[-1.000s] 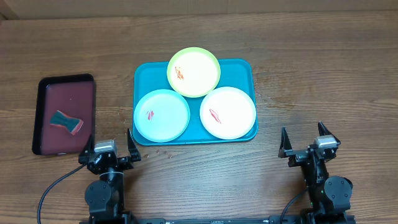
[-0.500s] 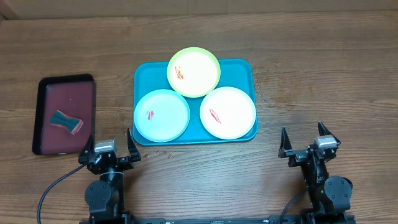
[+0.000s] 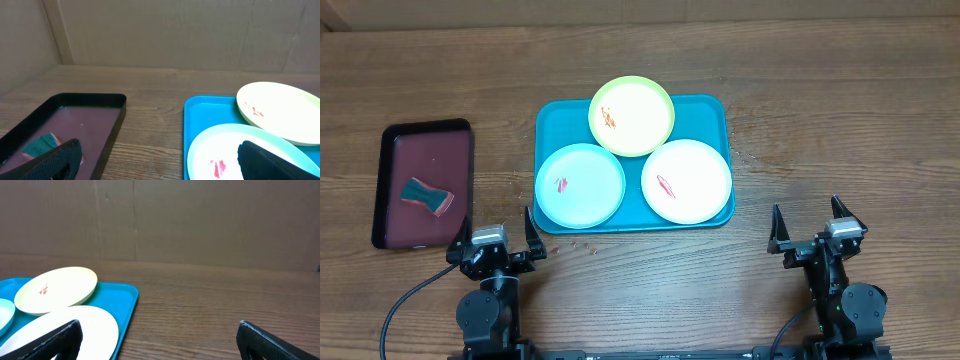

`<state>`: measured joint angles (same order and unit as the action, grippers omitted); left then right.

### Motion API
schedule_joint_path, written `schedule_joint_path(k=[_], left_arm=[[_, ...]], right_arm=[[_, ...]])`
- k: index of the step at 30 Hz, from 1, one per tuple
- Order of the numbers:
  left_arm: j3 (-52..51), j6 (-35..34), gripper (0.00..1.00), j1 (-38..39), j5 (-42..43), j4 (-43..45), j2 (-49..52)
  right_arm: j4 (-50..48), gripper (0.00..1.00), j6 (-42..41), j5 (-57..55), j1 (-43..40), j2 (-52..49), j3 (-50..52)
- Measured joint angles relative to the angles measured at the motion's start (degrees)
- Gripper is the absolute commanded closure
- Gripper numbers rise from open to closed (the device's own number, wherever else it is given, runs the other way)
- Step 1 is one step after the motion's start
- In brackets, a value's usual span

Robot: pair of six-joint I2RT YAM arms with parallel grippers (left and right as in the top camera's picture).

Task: Clean dirty plates on tray and stack at the side

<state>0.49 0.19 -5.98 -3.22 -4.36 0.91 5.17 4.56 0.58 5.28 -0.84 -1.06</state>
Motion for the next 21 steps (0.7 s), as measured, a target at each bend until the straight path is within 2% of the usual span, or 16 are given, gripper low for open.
schedule_joint_path(k=[6, 12, 16, 21], left_arm=[[0.0, 0.0, 0.00, 0.0, 0.7, 3.0, 0.0], [0.0, 0.0, 0.00, 0.0, 6.7, 5.1, 0.0], [0.0, -0.4, 0.00, 0.0, 13.5, 11.9, 0.0], [0.0, -0.7, 0.00, 0.0, 22.9, 26.2, 0.0]], right_arm=[[0.0, 0.00, 0.0, 0.0, 0.0, 0.0, 0.0], [0.0, 0.00, 0.0, 0.0, 0.0, 0.0, 0.0], [0.0, 0.00, 0.0, 0.0, 0.0, 0.0, 0.0], [0.0, 0.00, 0.0, 0.0, 0.0, 0.0, 0.0]])
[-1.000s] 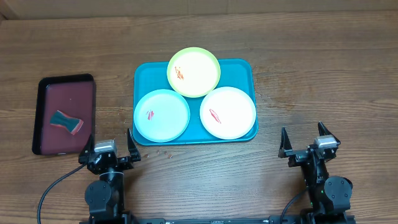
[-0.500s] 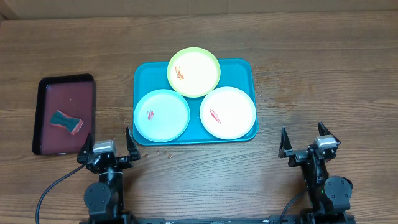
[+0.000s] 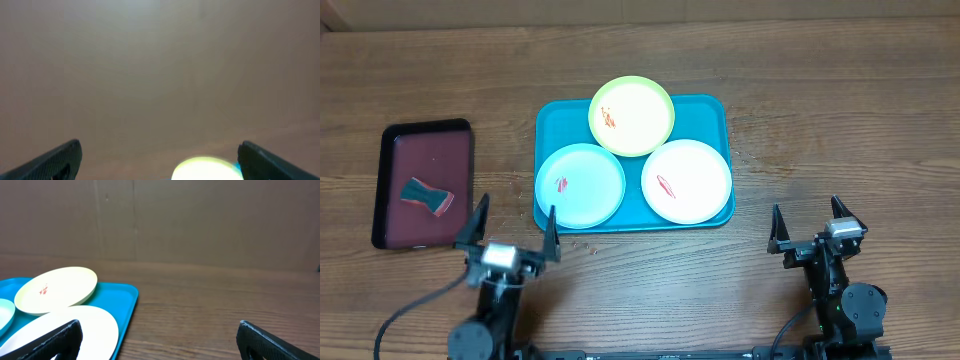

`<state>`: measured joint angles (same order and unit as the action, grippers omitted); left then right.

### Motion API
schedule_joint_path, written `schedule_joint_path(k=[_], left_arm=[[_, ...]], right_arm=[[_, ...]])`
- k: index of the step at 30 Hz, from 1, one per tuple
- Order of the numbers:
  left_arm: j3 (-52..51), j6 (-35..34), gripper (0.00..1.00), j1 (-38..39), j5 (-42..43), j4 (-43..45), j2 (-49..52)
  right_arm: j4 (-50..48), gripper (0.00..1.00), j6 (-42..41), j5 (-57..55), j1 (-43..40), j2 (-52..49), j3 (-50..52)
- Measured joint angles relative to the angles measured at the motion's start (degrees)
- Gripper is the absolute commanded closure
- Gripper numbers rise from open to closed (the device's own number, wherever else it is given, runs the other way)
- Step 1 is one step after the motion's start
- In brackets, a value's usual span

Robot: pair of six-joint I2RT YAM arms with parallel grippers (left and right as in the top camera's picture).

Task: Clean dirty plates on tray and stack at the side
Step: 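Move the left gripper over the black tray toward the sponge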

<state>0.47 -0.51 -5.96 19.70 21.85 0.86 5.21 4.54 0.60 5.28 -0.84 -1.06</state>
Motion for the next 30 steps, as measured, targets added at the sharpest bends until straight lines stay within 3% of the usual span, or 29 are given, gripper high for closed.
schedule_joint_path(k=[6, 16, 23, 27, 30], left_arm=[[0.1, -3.0, 0.00, 0.0, 10.1, 18.0, -0.2], [0.1, -11.6, 0.00, 0.0, 18.0, 16.0, -0.2], [0.2, -12.9, 0.00, 0.0, 18.3, 22.8, -0.2], [3.3, -12.3, 0.00, 0.0, 15.3, 14.9, -0.1], [12.2, -9.6, 0.00, 0.0, 13.7, -1.7, 1.2]], right_arm=[[0.0, 0.00, 0.0, 0.0, 0.0, 0.0, 0.0], [0.0, 0.00, 0.0, 0.0, 0.0, 0.0, 0.0], [0.0, 0.00, 0.0, 0.0, 0.0, 0.0, 0.0], [0.0, 0.00, 0.0, 0.0, 0.0, 0.0, 0.0], [0.0, 0.00, 0.0, 0.0, 0.0, 0.0, 0.0]])
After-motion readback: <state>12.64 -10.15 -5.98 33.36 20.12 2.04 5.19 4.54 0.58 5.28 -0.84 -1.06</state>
